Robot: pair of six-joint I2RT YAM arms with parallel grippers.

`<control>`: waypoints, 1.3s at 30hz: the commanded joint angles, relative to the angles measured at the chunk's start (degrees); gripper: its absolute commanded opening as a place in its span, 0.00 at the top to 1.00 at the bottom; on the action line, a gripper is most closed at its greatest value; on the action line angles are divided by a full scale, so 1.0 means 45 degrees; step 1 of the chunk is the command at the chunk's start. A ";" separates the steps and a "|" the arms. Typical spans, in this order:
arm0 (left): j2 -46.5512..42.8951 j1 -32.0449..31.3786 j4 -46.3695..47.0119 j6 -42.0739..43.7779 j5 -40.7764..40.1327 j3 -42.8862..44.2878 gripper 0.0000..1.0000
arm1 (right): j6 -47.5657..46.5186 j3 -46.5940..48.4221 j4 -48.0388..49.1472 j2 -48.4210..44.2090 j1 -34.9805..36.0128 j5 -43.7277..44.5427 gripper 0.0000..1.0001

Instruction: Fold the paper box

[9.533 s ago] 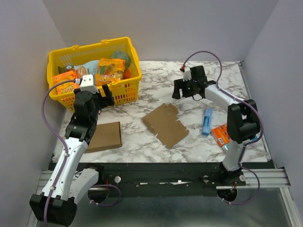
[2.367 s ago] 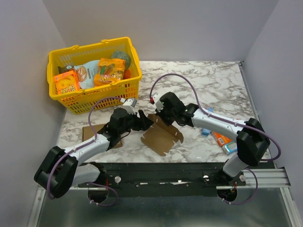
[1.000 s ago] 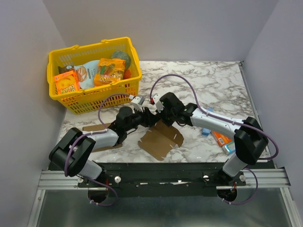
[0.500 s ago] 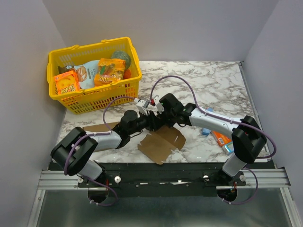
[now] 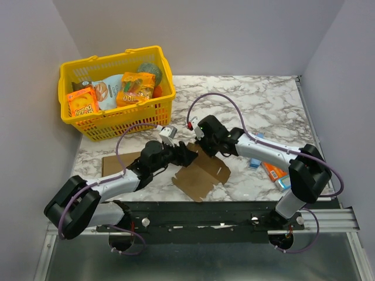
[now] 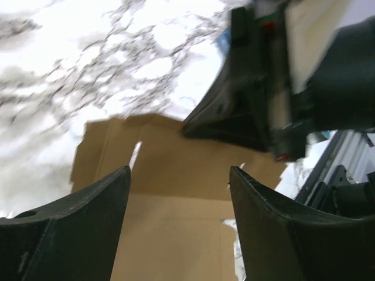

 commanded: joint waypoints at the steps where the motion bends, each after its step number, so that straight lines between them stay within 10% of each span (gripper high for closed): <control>1: -0.0600 0.0142 -0.1226 0.0471 -0.1137 -0.1062 0.17 | -0.0248 -0.0257 0.0176 -0.0711 -0.0123 0.0380 0.99; 10: 0.0409 0.0434 -0.0446 0.0490 -0.1157 -0.1553 0.10 | -0.1166 -0.0648 0.0294 -0.1572 -0.0123 -0.0343 0.99; 23: 0.3713 0.0493 0.1803 0.0256 -0.0102 0.0205 0.37 | -0.0952 -0.0628 0.0333 -0.1689 -0.0104 -0.1008 0.99; 39: 0.3909 0.0396 0.1275 -0.1131 -0.0453 -0.0243 0.41 | -0.0854 -0.0355 0.0333 -0.1318 -0.0123 -0.1008 0.99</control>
